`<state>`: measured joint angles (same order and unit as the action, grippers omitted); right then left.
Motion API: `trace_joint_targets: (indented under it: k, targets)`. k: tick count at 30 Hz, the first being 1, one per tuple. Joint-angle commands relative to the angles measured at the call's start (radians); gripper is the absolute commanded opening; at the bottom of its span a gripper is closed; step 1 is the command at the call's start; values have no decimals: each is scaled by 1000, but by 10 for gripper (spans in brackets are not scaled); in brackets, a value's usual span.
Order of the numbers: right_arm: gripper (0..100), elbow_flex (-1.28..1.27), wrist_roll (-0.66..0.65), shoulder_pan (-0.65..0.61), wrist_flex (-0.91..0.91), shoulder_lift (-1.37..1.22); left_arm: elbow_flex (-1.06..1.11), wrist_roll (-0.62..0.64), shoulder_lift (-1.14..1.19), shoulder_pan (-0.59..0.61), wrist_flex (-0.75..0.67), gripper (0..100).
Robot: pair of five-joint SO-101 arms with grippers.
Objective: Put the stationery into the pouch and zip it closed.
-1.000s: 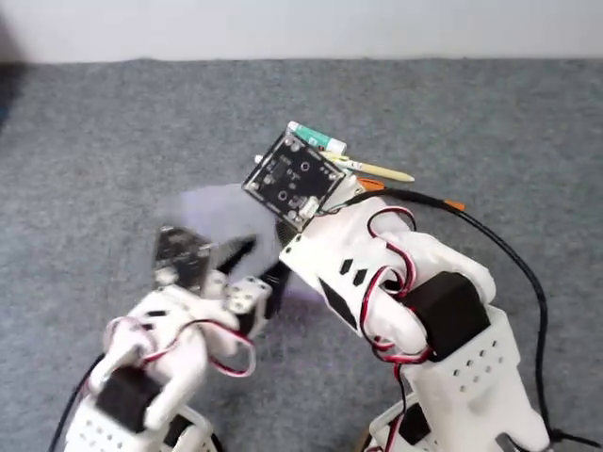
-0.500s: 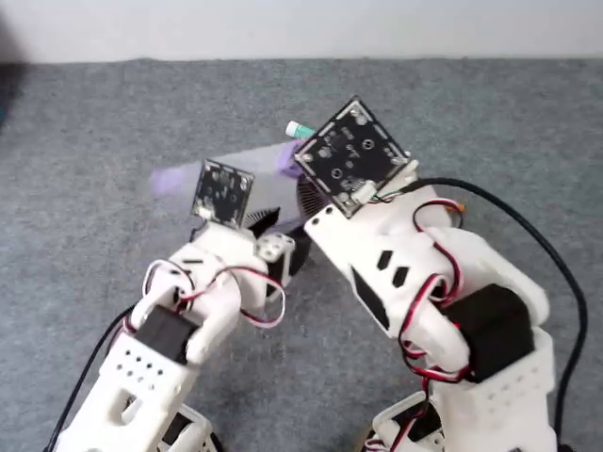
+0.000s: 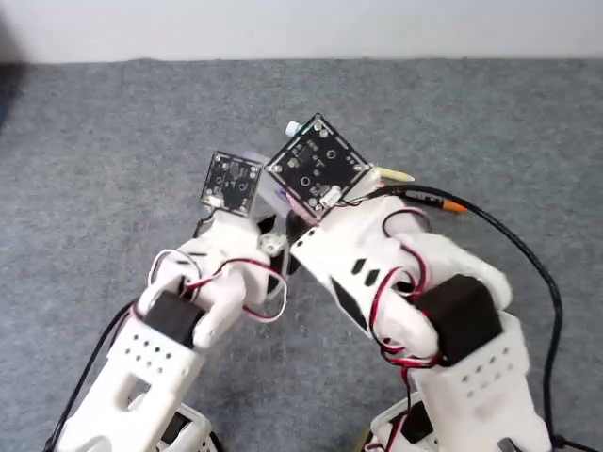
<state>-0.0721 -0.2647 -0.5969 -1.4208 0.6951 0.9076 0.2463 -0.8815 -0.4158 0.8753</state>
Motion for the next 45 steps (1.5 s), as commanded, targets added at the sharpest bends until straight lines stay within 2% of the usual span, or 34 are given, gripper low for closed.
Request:
trace_joint_targets:
  k: [1,7,11,16,24,27,33,38,45]
  targets:
    - [8,-29,63,-15,-2,19,-67,8,-173,11,121,164]
    - [8,-58,74,-13,-1,19,-68,8,-453,15,319,166]
    - [8,-69,74,-13,-5,19,-70,5,-537,106,404,167]
    - [8,-69,74,-15,-5,10,-139,-37,-562,210,388,203]
    - [8,-110,69,-110,-5,16,-337,5,-391,209,364,210]
    - [8,-112,71,-114,-1,16,-366,5,-331,170,359,210]
    - [8,-110,66,-113,2,18,-360,3,-339,52,404,208]
    - [8,-110,66,-117,-4,19,-355,2,-342,43,439,208]
    - [8,-109,64,-117,-5,21,-196,-46,-348,43,308,207]
